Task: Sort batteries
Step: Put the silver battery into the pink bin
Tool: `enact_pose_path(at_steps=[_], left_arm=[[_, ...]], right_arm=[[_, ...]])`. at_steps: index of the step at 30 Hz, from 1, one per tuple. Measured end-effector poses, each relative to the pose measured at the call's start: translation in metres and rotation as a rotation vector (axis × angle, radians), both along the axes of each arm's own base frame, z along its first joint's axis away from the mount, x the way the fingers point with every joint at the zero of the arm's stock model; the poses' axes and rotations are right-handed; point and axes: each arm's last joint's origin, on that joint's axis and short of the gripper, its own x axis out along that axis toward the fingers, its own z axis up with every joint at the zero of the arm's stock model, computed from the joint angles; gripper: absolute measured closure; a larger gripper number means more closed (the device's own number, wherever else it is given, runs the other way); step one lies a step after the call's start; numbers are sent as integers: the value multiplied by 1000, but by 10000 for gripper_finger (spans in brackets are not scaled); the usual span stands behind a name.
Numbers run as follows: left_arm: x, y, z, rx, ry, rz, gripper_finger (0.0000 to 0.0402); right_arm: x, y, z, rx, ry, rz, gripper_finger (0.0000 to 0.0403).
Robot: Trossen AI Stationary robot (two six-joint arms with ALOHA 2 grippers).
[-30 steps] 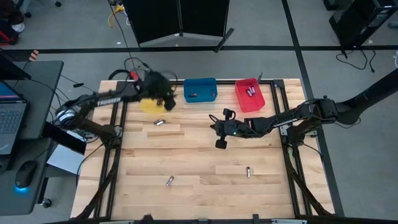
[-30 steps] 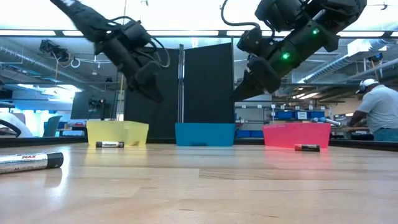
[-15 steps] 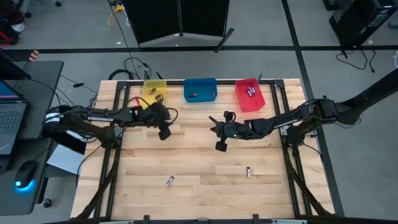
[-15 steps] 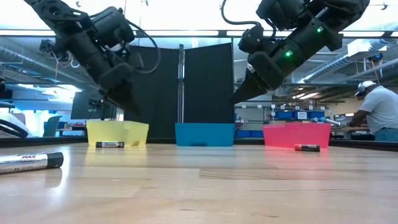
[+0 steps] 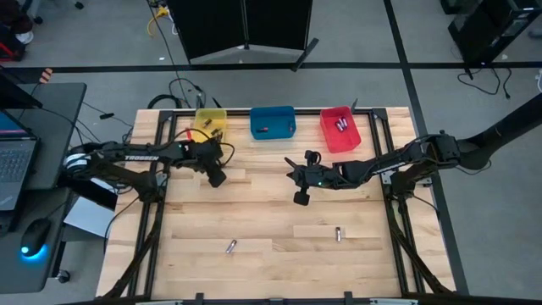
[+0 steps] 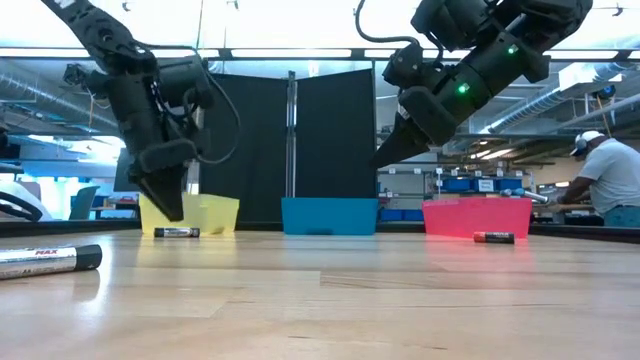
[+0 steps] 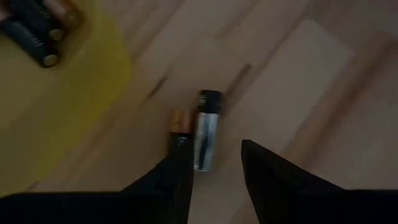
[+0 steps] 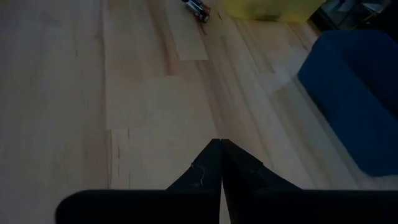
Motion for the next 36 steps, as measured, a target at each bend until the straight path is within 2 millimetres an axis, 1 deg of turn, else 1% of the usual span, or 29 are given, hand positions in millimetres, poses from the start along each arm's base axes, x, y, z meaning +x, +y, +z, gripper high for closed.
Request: enact_pose_path(at_steps=[4, 7, 10, 12, 14, 17, 20, 24, 27, 30, 36], left_arm=[[0, 5, -4, 34, 32, 28, 260], [0, 6, -6, 38, 44, 16, 260], [2, 6, -4, 53, 35, -8, 260], [5, 5, 2, 46, 2, -26, 260], [12, 3, 9, 11, -63, -92, 259], [21, -5, 14, -73, -145, -215, 259], [29, -16, 18, -112, -210, -306, 259], [33, -36, 18, -102, -205, -440, 259], [36, -52, 18, -110, -206, -501, 259], [37, -70, 18, -164, -207, -484, 259], [34, -118, 19, -239, -198, -417, 259]], right_arm=[[0, 0, 0, -1, 1, 1, 380], [0, 0, 0, -1, 2, 1, 382], [0, 0, 0, -1, 2, 1, 386], [0, 0, 0, -1, 4, 1, 386], [-1, 0, -1, 9, 12, 12, 384], [-2, 2, -3, 54, 29, 32, 376], [-4, 4, -5, 110, 46, 22, 368], [-6, 11, -8, 156, 67, 8, 355], [-7, 19, -8, 185, 55, 9, 347], [-8, 28, -8, 205, 45, 2, 340], [-10, 44, -8, 224, 40, 26, 336]])
